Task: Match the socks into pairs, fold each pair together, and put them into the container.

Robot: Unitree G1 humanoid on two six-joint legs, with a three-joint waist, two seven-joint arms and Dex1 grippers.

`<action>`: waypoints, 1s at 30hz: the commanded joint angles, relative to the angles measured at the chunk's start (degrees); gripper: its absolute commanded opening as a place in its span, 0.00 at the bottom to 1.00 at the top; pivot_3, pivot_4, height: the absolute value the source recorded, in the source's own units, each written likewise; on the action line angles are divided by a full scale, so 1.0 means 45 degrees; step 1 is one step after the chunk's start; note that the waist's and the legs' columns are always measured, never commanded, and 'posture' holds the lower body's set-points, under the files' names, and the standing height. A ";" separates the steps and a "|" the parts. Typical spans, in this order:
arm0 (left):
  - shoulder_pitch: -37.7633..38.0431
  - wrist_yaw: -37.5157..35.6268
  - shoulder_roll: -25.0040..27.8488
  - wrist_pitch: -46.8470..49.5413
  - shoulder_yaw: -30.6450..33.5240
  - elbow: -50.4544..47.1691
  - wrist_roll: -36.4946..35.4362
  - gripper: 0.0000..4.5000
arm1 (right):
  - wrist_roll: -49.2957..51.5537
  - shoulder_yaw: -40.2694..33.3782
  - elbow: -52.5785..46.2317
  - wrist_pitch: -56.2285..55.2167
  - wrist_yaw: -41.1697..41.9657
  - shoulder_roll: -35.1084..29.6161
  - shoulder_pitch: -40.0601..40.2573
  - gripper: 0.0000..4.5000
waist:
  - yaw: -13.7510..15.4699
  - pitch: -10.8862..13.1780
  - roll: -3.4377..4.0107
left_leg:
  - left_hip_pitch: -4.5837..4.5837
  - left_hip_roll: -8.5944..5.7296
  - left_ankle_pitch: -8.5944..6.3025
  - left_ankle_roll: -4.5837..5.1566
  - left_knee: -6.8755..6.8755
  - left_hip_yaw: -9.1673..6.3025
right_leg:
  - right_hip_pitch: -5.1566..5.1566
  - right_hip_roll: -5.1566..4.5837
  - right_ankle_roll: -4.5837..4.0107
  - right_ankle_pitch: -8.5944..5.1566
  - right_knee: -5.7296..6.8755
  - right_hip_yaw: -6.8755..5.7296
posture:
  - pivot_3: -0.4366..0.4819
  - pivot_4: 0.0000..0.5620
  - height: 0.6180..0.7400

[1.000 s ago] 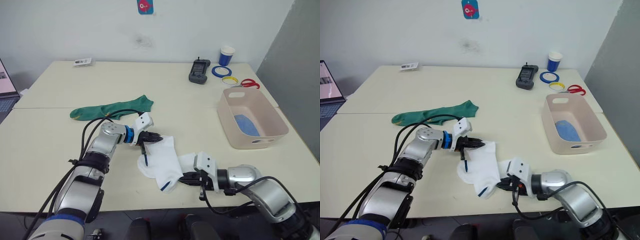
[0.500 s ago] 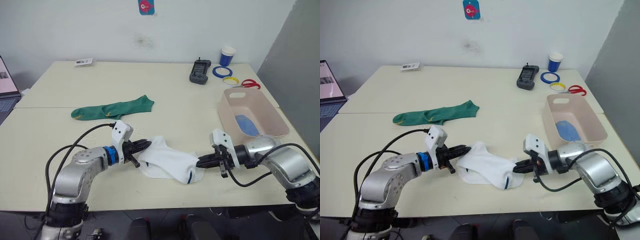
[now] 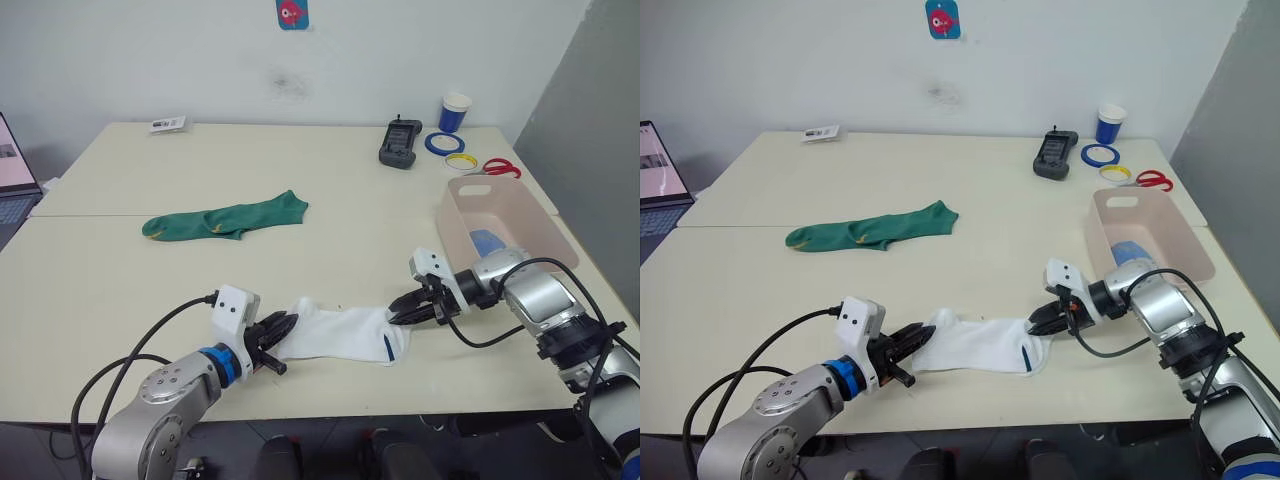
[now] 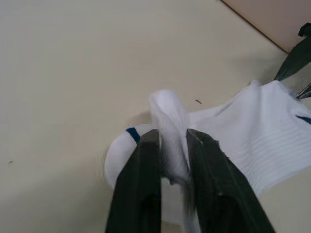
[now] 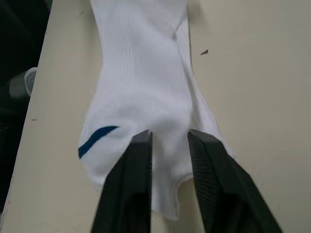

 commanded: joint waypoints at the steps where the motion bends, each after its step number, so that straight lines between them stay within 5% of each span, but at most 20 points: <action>1: -0.0068 -0.0883 0.0969 -0.0169 0.0499 -0.0258 -0.0737 0.46 | 0.0378 -0.1254 -0.1434 0.0432 -0.0215 -0.0790 0.0562 0.52 | 0.0042 0.0001 0.0001 | -0.0003 0.0001 0.0000 0.0000 -0.0001 -0.0002 | -0.0002 -0.0005 0.0000 0.0000 -0.0002 -0.0002 | 0.48 0.27 1.00; 5: -0.0881 -0.3303 0.3372 -0.0015 0.1319 0.1005 -0.1885 0.75 | 0.1149 -0.2665 -0.3633 0.1690 -0.1484 -0.1064 0.2092 0.52 | 0.0042 0.0001 0.0001 | -0.0001 -0.0007 0.0000 0.0000 -0.0004 -0.0003 | -0.0002 -0.0006 -0.0002 -0.0003 -0.0001 -0.0012 | 0.48 0.27 1.00; 12: -0.3865 -0.6119 0.5548 -0.3062 -0.0227 0.5140 -0.0350 0.75 | 0.1420 -0.3842 -0.7477 0.3403 -0.5149 0.0117 0.4916 0.52 | 0.0025 0.0002 0.0007 | 0.0002 -0.0004 -0.0001 -0.0001 -0.0010 0.0003 | -0.0007 0.0001 -0.0009 -0.0008 0.0000 -0.0019 | 0.48 0.27 1.00; 23: -0.6035 -0.7993 0.4899 -0.5842 -0.3592 0.8156 0.1852 0.75 | 0.0369 -0.2816 -1.0153 0.3720 -0.7791 0.0462 0.7135 0.52 | -0.0021 0.0003 0.0011 | -0.0008 -0.0005 0.0000 -0.0001 -0.0010 0.0033 | -0.0012 0.0002 -0.0006 -0.0008 -0.0004 -0.0011 | 0.48 0.27 1.00; 30: -0.6525 -0.8297 0.4270 -0.6707 -0.4145 0.9053 0.2508 0.27 | -0.0280 -0.2033 -0.9941 0.3451 -0.8501 0.0717 0.6888 0.49 | -0.0004 0.0002 0.0009 | -0.0014 -0.0002 0.0000 -0.0001 -0.0007 0.0036 | -0.0015 0.0021 -0.0006 -0.0009 0.0001 -0.0018 | 0.48 0.27 1.00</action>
